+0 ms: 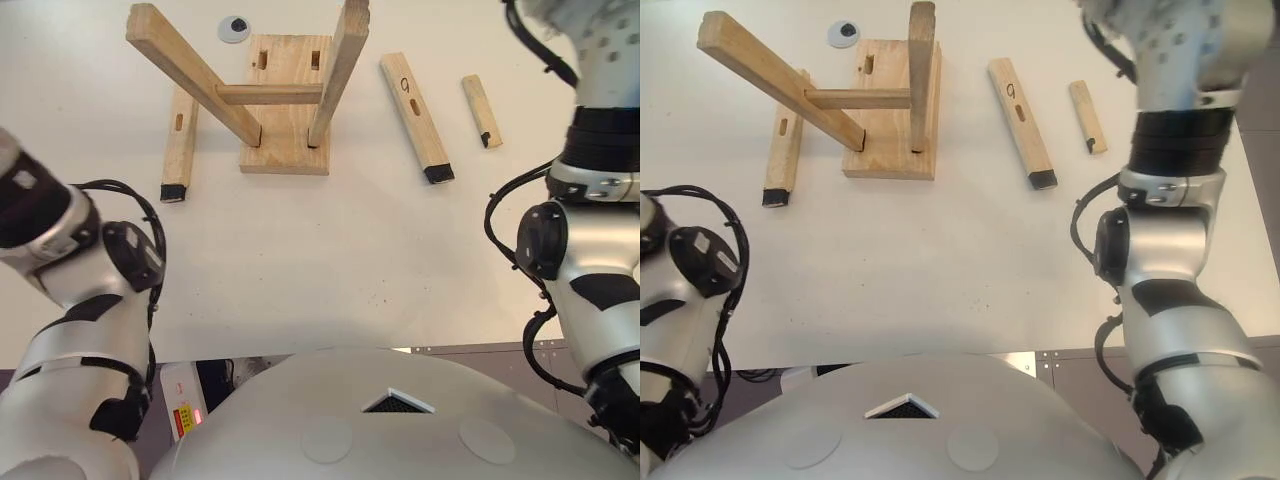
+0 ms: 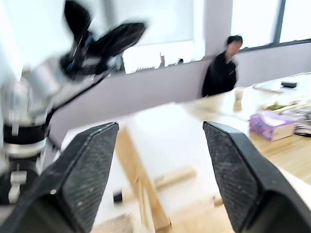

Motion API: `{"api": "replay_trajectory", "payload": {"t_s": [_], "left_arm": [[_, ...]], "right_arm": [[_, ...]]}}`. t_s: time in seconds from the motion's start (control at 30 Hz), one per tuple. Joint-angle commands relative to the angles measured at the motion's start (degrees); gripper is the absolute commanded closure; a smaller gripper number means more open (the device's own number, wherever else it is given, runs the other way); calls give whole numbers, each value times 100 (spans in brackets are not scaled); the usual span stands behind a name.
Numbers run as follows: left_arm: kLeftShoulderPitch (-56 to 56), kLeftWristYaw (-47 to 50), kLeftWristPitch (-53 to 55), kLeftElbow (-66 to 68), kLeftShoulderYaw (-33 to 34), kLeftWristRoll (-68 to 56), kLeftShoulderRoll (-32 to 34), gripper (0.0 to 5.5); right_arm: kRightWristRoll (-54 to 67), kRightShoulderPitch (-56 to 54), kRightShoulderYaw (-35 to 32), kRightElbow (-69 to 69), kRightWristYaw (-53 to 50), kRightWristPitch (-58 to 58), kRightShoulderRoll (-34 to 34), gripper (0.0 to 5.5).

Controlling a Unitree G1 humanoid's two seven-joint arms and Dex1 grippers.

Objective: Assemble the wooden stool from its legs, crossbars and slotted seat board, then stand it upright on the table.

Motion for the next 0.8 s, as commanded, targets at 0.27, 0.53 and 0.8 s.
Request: {"api": "replay_trajectory", "payload": {"t_s": [0.27, 0.53, 0.8], "left_arm": [[2169, 395, -101, 285, -413, 1193, 95, 550], [2406, 515, 1120, -1014, -1638, 769, -932, 550], [2081, 437, 816, -409, -2123, 1331, -996, 550]], "right_arm": [[-2727, 2061, 1728, -2110, -3705, -422, 560, 406], [-3832, 1715, 3448, -1920, -4463, 45, 1605, 546], [-4027, 1749, 4339, -2071, -3545, 42, 1617, 546]]}}
